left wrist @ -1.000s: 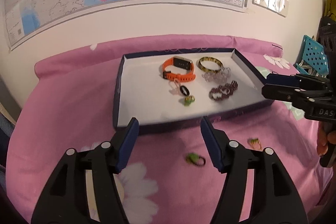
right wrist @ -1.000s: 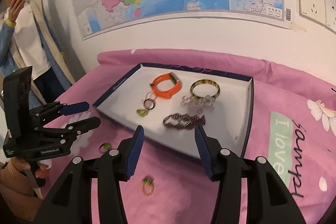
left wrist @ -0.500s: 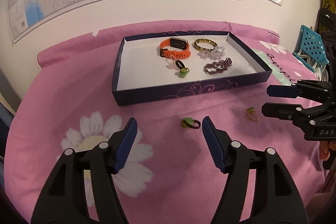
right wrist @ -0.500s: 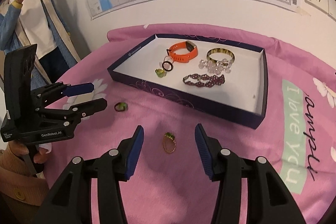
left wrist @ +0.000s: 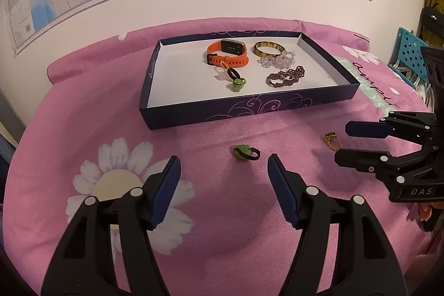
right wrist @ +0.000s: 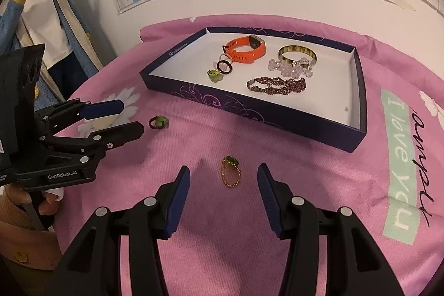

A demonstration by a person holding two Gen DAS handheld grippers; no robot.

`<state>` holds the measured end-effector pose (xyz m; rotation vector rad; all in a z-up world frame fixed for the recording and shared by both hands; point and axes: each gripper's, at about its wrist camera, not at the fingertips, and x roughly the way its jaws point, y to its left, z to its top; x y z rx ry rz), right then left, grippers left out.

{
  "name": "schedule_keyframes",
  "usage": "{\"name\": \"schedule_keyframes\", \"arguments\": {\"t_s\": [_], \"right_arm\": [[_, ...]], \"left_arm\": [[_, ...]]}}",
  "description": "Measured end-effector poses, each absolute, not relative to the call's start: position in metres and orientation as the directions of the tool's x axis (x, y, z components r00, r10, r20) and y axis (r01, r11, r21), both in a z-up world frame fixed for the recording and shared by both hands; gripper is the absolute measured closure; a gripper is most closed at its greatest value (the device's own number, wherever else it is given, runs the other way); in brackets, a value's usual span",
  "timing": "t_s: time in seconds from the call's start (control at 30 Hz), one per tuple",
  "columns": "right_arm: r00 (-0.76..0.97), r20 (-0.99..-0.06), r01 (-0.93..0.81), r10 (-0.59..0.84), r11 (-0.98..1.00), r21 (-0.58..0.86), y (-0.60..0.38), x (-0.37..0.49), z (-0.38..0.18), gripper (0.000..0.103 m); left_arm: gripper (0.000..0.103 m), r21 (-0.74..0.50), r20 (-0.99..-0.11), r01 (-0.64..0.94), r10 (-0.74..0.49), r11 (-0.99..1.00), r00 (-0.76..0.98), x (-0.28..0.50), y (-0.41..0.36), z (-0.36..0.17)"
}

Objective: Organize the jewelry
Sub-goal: 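Grasp the gold green-stone ring with the right gripper while the left grasps the green-stone black ring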

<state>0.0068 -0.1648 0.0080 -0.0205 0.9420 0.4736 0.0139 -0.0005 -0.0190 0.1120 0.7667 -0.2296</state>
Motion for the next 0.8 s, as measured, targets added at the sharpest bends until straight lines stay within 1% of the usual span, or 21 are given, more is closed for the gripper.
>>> {"name": "schedule_keyframes", "arguments": {"t_s": [0.43, 0.53, 0.6, 0.63, 0.7, 0.77, 0.8], "right_arm": [[0.483, -0.800, -0.399, 0.357, 0.903, 0.162, -0.158, 0.012, 0.002, 0.055], [0.486, -0.802, -0.399, 0.347, 0.905, 0.149, -0.156, 0.013, 0.001, 0.059], [0.490, -0.804, -0.398, 0.337, 0.907, 0.138, -0.155, 0.014, 0.001, 0.065], [0.491, -0.806, -0.398, 0.331, 0.908, 0.130, -0.154, 0.014, 0.001, 0.066], [0.492, -0.808, -0.401, 0.325, 0.908, 0.121, -0.152, 0.015, 0.000, 0.074], [0.492, -0.810, -0.404, 0.318, 0.908, 0.111, -0.151, 0.015, 0.000, 0.079], [0.493, -0.810, -0.403, 0.316, 0.909, 0.109, -0.152, 0.015, 0.000, 0.080]], "left_arm": [[0.039, -0.003, -0.727, 0.268, -0.186, 0.963, 0.661, 0.024, -0.004, -0.026], [0.039, -0.006, -0.731, 0.273, -0.190, 0.962, 0.656, 0.026, -0.006, -0.027], [0.040, -0.010, -0.734, 0.279, -0.197, 0.960, 0.651, 0.028, -0.007, -0.028], [0.041, -0.011, -0.735, 0.281, -0.198, 0.960, 0.648, 0.029, -0.008, -0.028], [0.044, -0.013, -0.741, 0.284, -0.200, 0.959, 0.641, 0.031, -0.010, -0.030], [0.048, -0.016, -0.747, 0.290, -0.204, 0.957, 0.632, 0.033, -0.012, -0.032], [0.050, -0.024, -0.751, 0.296, -0.213, 0.955, 0.625, 0.034, -0.013, -0.032]]}}
